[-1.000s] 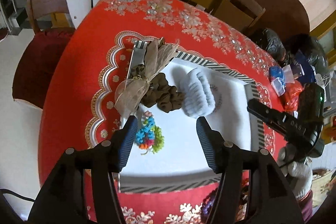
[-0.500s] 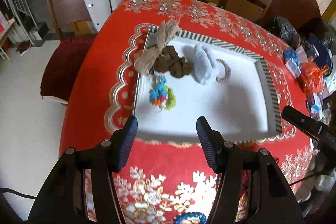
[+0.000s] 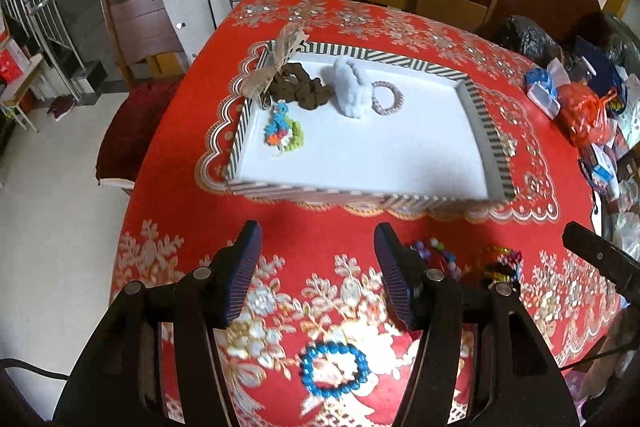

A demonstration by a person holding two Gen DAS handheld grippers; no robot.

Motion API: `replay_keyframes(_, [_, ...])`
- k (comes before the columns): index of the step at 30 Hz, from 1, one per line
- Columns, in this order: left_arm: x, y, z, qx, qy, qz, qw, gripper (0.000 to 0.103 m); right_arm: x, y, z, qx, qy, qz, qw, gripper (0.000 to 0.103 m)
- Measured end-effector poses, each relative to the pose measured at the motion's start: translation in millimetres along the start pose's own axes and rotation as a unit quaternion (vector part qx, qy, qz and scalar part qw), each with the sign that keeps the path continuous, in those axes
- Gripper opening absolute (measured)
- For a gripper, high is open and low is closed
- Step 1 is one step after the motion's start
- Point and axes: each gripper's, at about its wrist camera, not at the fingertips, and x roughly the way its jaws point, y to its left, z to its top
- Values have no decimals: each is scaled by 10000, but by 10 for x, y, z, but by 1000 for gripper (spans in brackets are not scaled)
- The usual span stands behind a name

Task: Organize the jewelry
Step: 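Withdraw both open tools from the tray back over the remaining jewelry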

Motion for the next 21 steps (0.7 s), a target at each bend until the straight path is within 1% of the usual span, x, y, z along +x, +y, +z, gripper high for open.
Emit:
replay_keyframes(6, [-137, -173, -225, 67, -33, 42, 10000, 58, -175, 2, -234, -151, -164, -50, 9997, 46])
replay_keyframes(16, [-299, -388, -460, 181, -115, 90, 9997, 58, -355, 30, -486, -386, -208, -29, 9990, 46])
replay_keyframes(18, [-317, -419, -490, 202, -126, 102, 9997, 58, -364, 32, -520, -419, -180, -41, 9989, 51])
replay_keyframes(19, [-327, -429, -506, 211, -133, 109, 9996, 58, -367, 37, -537, -448, -171, -66, 9988, 58])
replay_keyframes(21, [-340, -449, -531, 222, -145, 118, 9996, 58, -376, 57, -563, -522, -180, -105, 9984, 60])
